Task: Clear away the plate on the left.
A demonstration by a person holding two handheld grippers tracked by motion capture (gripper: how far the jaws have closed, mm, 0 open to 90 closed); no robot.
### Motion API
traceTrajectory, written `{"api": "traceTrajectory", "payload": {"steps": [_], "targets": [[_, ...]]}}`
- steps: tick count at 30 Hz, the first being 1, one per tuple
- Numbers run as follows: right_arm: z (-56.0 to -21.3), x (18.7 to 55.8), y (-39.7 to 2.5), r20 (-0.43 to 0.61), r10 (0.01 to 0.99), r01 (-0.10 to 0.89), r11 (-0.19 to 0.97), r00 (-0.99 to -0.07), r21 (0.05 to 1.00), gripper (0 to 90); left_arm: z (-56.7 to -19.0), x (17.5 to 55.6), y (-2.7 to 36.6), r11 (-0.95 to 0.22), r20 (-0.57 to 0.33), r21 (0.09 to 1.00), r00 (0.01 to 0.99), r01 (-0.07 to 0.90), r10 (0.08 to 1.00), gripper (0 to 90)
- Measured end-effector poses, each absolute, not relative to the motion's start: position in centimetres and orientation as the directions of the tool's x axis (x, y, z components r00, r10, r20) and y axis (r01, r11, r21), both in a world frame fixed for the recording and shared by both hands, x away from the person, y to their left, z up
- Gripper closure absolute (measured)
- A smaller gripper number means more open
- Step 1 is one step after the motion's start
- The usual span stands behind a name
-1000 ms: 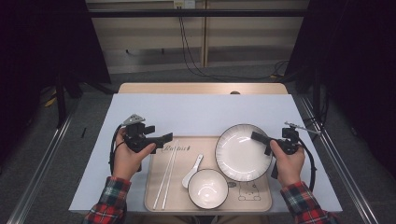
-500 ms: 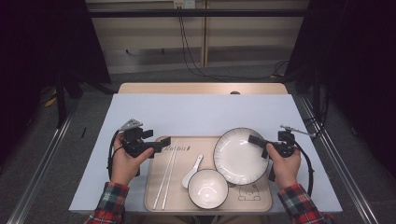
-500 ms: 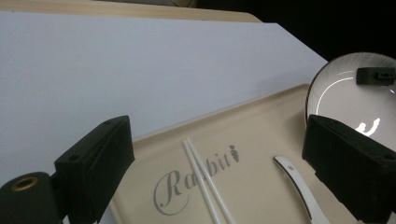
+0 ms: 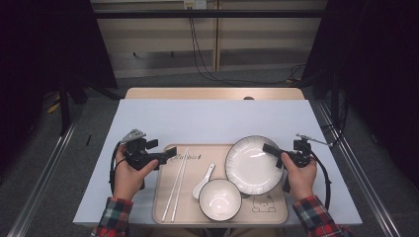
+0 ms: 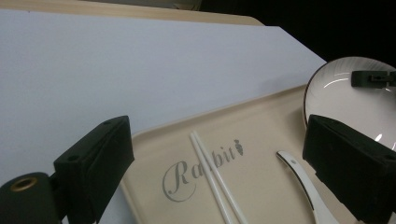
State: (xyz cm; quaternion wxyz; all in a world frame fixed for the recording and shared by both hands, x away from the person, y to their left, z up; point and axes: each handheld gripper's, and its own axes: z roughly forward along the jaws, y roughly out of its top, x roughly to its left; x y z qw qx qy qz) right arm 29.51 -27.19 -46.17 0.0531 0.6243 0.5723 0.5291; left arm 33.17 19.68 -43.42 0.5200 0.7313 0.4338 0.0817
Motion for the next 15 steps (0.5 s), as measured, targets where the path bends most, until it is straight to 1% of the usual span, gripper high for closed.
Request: {"api": "traceTrajectory", "payload": {"steps": [8, 15], "targets": [[-46.16, 29.41, -27.11, 0.55, 0.805, 0.65, -0.297, -0.224, 0.7, 80.4, -43.96, 32.93, 19.88, -0.089, -0.329, 0.828, 0.608, 0.554, 0.722, 8.3], [-46.09, 29.29, -27.05, 0.531, 0.817, 0.646, -0.282, -0.226, 0.709, 80.1, -44.07, 32.87, 19.96, -0.085, -0.332, 0.828, 0.606, 0.555, 0.723, 8.0]]}}
